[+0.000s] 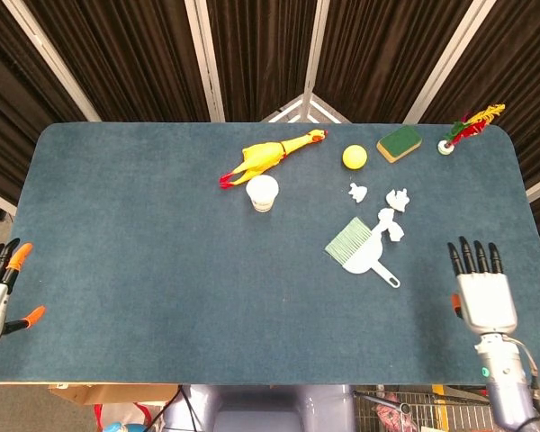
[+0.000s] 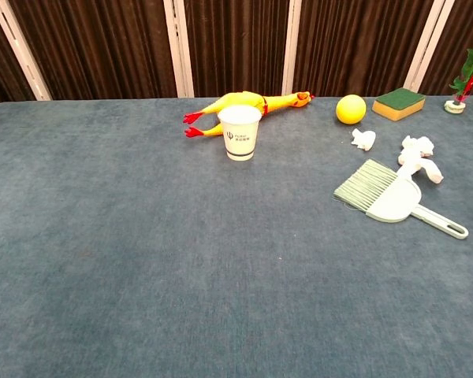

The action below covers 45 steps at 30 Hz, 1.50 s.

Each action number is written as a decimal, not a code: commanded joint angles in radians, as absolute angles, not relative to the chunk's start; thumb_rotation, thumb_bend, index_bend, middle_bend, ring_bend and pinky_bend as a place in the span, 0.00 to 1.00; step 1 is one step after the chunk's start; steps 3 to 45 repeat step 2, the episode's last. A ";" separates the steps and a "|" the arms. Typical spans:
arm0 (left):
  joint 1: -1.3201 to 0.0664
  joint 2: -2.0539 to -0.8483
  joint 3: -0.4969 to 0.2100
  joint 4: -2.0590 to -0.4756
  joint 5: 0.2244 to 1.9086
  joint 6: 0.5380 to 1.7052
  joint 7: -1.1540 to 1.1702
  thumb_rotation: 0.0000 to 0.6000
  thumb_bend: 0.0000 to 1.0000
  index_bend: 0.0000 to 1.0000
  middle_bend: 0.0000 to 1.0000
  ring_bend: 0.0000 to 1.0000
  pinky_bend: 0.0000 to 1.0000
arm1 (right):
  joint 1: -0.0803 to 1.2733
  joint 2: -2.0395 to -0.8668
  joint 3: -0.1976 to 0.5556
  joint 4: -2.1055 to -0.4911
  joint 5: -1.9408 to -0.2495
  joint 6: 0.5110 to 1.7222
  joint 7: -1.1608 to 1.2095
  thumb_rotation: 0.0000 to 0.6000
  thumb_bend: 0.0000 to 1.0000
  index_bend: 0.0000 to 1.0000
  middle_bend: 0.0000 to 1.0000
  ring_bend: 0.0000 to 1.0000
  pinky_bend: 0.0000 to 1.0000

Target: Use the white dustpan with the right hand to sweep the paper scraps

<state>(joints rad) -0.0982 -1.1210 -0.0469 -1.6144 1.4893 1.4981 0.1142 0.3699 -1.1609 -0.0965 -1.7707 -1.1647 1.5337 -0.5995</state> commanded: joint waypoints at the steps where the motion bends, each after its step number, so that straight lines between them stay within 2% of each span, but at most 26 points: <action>1: -0.096 -1.129 -0.045 -1.605 1.496 1.506 0.137 1.00 0.01 0.00 0.00 0.00 0.00 | 0.277 -1.122 -0.122 -1.658 -1.325 1.631 -0.400 1.00 0.34 0.00 0.00 0.00 0.02; 45: -0.096 -1.131 -0.045 -1.604 1.496 1.506 0.143 1.00 0.01 0.00 0.00 0.00 0.00 | 0.266 -1.122 -0.124 -1.637 -1.342 1.638 -0.378 1.00 0.34 0.00 0.00 0.00 0.01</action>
